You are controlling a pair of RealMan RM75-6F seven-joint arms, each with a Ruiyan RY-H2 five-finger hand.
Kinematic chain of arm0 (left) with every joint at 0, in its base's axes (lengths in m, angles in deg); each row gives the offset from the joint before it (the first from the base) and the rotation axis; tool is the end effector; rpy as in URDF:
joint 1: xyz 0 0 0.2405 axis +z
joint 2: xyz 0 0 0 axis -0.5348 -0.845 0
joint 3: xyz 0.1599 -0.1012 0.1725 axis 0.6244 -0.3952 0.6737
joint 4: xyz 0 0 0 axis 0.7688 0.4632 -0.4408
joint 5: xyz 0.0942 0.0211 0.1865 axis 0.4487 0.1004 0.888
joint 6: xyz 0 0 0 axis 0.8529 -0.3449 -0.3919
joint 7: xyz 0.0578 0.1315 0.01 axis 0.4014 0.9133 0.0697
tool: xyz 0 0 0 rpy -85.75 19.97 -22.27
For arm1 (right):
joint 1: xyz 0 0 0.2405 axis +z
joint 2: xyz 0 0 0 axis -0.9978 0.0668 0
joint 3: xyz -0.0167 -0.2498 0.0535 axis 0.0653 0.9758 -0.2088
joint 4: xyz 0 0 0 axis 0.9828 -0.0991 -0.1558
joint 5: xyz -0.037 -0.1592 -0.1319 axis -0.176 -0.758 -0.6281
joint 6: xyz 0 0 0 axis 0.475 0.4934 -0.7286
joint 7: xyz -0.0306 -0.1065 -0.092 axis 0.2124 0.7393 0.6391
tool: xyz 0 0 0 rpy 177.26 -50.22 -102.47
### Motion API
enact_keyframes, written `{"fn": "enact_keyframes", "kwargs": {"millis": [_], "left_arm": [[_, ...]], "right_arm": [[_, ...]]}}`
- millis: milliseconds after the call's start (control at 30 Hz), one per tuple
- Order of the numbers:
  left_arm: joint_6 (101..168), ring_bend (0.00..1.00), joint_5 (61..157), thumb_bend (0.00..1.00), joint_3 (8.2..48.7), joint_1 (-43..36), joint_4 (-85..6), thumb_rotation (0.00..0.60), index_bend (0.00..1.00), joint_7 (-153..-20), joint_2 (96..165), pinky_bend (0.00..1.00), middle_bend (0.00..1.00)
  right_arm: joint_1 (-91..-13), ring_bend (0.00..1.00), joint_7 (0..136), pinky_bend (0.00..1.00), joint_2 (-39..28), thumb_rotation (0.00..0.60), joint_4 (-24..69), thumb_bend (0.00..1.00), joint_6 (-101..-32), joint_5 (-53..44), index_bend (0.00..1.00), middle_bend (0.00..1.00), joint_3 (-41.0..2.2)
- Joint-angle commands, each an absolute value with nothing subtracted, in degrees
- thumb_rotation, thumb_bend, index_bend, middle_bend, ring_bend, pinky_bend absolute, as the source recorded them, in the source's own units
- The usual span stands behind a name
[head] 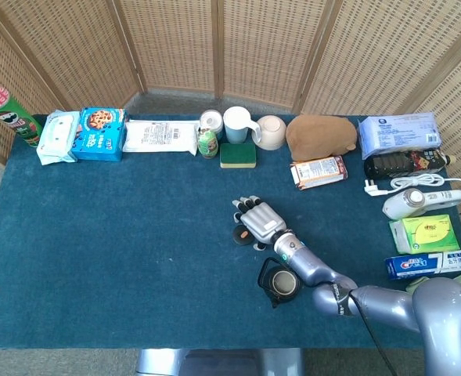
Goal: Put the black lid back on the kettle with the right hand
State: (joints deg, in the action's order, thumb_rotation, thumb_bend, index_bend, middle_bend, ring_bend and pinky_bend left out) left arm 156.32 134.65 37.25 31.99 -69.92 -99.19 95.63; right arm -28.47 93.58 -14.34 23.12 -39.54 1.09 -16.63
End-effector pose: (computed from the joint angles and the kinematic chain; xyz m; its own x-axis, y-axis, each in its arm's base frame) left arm -0.3051 0.1428 0.2221 0.2845 0.0668 0.9563 0.9546 0.0721 -0.2890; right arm -0.1066 -0.3766 -0.0637 0.6772 -0.3452 0.6498 -0.6991 -0.5772 0.4220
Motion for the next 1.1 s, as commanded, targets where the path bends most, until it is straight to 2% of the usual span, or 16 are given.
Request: {"fn": "enact_keyframes", "kwargs": {"millis": [33,633,1100], "left_arm": [[156.24,0.00,134.64,0.06,37.27,31.97,-69.93,0.600,0.00,-99.28,95.57,0.04,0.00],[156.49,0.00,135.08,0.06,37.48,32.25,-69.88,0.600,0.00,-99.93,95.30,0.04,0.00],[156.88,0.00,135.92,0.06,37.85,32.53,-69.97,0.600,0.00,-99.72,95.30,0.04,0.00]], "right_arm": [[-28.31,0.05,93.27,0.00,-14.83,0.600,22.53,0.24,-39.68,0.90,0.28,0.06,-16.46],[-28.92,0.06,88.50,0.00,-15.72,0.600,21.40,0.25,-40.67,-2.14,0.40,0.08,-16.59],[-29.52,0.06,90.12,0.00,-7.81,0.600,32.33,0.26,-44.59,-1.79,0.41,0.09,-18.35]]}}
